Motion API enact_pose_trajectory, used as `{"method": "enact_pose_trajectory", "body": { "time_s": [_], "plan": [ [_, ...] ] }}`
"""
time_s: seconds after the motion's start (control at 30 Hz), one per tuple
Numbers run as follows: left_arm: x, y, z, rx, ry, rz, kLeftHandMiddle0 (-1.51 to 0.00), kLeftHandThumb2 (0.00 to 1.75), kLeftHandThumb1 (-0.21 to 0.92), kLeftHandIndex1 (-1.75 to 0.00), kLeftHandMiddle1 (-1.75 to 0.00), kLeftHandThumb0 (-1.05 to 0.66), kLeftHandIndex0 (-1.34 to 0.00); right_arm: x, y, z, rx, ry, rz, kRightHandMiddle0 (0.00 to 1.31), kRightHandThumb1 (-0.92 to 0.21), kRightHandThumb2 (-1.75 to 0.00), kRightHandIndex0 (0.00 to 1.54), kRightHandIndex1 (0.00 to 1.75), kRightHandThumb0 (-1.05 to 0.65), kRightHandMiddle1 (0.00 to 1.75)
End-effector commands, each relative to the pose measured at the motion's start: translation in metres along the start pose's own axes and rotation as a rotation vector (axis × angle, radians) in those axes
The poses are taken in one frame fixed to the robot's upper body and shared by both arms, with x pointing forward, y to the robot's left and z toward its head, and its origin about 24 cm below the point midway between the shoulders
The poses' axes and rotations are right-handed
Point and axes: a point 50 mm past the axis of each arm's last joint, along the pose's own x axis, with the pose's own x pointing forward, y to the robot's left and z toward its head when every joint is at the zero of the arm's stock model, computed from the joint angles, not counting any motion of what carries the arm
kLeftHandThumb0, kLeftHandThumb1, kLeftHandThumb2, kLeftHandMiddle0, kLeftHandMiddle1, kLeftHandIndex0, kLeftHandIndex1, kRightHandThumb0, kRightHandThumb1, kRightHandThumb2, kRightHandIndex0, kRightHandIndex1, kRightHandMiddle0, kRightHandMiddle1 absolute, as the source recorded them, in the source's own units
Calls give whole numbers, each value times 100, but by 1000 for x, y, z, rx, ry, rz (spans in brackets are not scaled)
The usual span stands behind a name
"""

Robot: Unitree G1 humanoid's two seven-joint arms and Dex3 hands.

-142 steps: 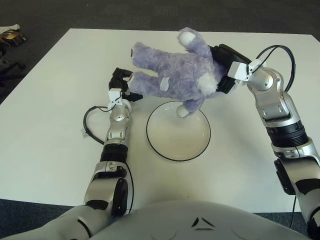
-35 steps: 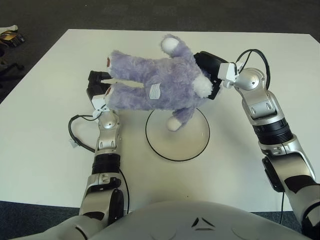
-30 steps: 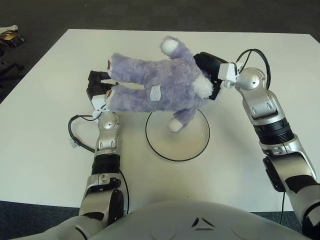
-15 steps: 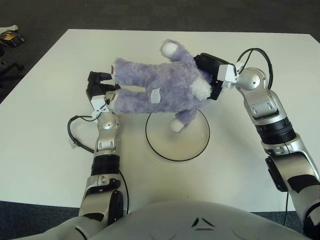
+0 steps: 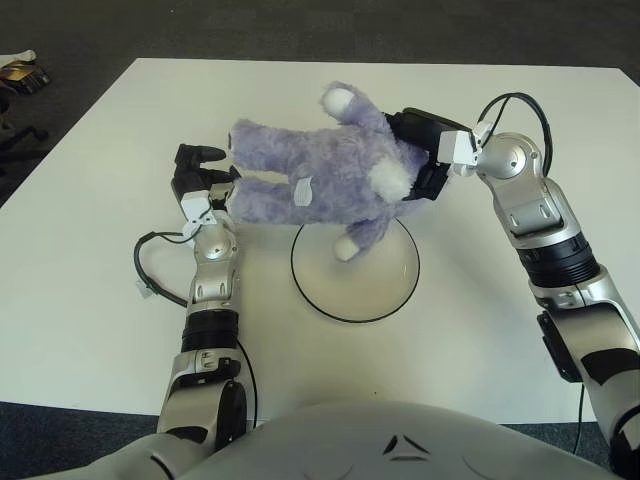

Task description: Put the doll into the plate.

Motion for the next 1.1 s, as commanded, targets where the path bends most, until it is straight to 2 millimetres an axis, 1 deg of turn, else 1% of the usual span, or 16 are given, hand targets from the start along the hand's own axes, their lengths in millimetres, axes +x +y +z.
{"method": "enact_pose_trajectory", "body": {
  "time_s": [0.0, 0.03, 0.07, 0.1, 0.13, 0.17, 0.2, 0.23, 0.3, 0.47, 0.53, 0.67, 0.77, 0.97, 1.07],
  "plan": [
    [-8, 8, -15, 33, 51, 15, -62, 152, 15, -175, -175, -1, -61, -1, -7, 7, -20, -17, -1, 12, -66, -81, 39, 165, 25, 164],
    [-8, 8, -15, 35, 49, 14, -62, 152, 15, -175, -175, -1, -61, -1, -7, 6, -7, -17, 1, 8, -70, -74, 38, 164, 29, 161],
    [-8, 8, -15, 37, 48, 12, -62, 152, 15, -175, -175, -1, -61, -1, -7, 6, 4, -16, 3, 6, -60, -84, 33, 159, 24, 159],
    [-8, 8, -15, 39, 48, 10, -62, 151, 15, -175, -175, -1, -61, -1, -7, 6, 11, -15, 3, 4, -41, -104, 25, 152, 15, 156],
    [-8, 8, -15, 40, 48, 10, -62, 151, 15, -175, -175, -1, -61, -1, -7, 6, 15, -15, 4, 3, -34, -111, 22, 149, 13, 154],
    [-8, 8, -15, 43, 52, 8, -62, 151, 15, -175, -175, -1, -61, -1, -8, 5, 19, -14, 5, 2, -23, -122, 16, 141, 8, 150],
    [-8, 8, -15, 45, 56, 7, -62, 151, 15, -175, -175, -1, -61, -2, -8, 4, 22, -12, 3, 1, -17, -130, 12, 136, 6, 147],
    [-8, 8, -16, 46, 60, 7, -62, 151, 15, -175, -175, -1, -61, -2, -8, 4, 25, -10, 2, 1, -12, -134, 9, 132, 4, 144],
    [-8, 8, -16, 45, 64, 8, -62, 151, 15, -175, -175, -1, -61, -3, -8, 3, 33, -9, 2, 0, -8, -138, 6, 126, 3, 140],
    [-8, 8, -16, 34, 70, 12, -62, 151, 16, -175, -175, -1, -61, -3, -8, 2, 52, -12, 12, 0, -4, -140, 2, 115, 1, 133],
    [-8, 8, -16, 30, 67, 13, -62, 151, 16, -175, -175, 0, -61, -3, -8, 1, 50, -12, 13, 0, -4, -138, 1, 110, -2, 126],
    [-8, 8, -15, 31, 59, 11, -61, 151, 16, -175, -175, 0, -60, -4, -10, 0, 46, -8, 12, 0, -4, -135, 0, 106, -6, 117],
    [-8, 7, -15, 35, 58, 11, -61, 150, 16, -175, -175, -1, -60, -4, -11, -1, 49, -7, 13, 0, -5, -131, 0, 103, -12, 109],
    [-7, 7, -15, 37, 64, 10, -61, 150, 17, -175, -175, -1, -60, -5, -12, -2, 53, -16, 19, 0, -5, -127, 0, 98, -19, 105],
    [-7, 8, -16, 37, 71, 12, -61, 150, 17, -175, -175, -1, -60, -7, -15, -3, 60, -17, 19, 0, -5, -126, 0, 97, -19, 104]
  ]
}}
